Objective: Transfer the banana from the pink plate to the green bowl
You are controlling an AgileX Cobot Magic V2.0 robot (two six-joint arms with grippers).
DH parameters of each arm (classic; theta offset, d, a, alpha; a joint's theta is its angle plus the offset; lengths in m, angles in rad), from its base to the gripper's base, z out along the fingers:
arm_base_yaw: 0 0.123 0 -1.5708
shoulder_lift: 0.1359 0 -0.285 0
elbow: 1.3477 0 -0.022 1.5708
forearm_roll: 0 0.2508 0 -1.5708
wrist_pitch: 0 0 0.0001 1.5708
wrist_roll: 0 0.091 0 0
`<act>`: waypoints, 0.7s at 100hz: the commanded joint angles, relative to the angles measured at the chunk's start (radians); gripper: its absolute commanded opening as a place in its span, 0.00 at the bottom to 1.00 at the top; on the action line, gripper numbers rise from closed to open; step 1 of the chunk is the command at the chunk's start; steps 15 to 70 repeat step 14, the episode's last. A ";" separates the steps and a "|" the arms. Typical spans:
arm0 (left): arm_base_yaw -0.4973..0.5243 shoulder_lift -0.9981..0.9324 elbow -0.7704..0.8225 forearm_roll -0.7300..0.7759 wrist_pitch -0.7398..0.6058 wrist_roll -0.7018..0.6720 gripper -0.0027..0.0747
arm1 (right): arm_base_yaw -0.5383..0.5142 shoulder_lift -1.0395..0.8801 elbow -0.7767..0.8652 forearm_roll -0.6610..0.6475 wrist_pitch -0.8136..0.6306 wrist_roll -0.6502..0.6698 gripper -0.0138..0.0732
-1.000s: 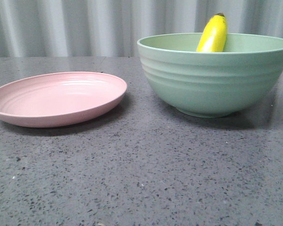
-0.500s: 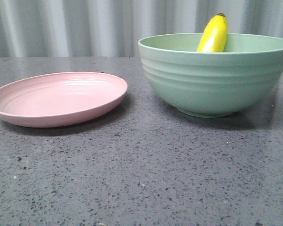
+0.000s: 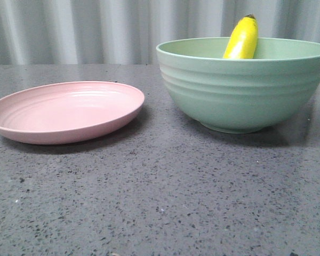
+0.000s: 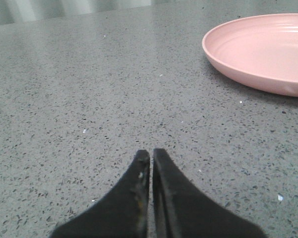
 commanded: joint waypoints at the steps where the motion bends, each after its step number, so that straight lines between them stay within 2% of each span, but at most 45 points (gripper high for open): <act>1: 0.003 -0.027 0.008 -0.004 -0.072 -0.005 0.01 | -0.004 -0.021 0.022 -0.015 -0.011 -0.007 0.08; 70: 0.003 -0.027 0.008 -0.004 -0.072 -0.005 0.01 | -0.004 -0.021 0.022 -0.015 -0.011 -0.007 0.08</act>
